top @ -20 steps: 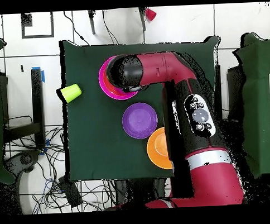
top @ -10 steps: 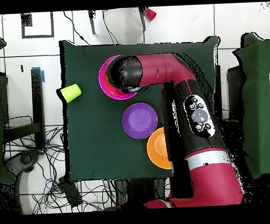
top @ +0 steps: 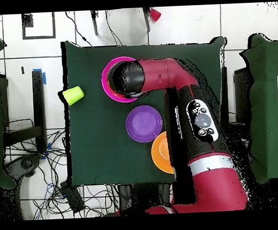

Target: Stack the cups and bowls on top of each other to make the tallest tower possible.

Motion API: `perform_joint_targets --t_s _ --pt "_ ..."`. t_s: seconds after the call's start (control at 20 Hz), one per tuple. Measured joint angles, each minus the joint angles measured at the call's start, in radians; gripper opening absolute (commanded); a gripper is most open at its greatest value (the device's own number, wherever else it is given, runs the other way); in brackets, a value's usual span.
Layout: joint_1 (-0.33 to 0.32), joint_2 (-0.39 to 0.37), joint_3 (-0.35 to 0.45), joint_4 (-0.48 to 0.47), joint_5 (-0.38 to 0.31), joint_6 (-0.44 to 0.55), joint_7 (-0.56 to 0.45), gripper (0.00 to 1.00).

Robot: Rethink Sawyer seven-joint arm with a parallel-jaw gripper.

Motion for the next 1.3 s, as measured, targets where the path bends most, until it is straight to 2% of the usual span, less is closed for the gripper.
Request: perform_joint_targets --t_s 0.6,1.3 --pt "0.014 0.0 -0.04 0.021 0.0 -0.045 0.0 1.0" --pt "0.015 0.02 -0.071 0.026 0.001 -0.141 0.0 1.0"
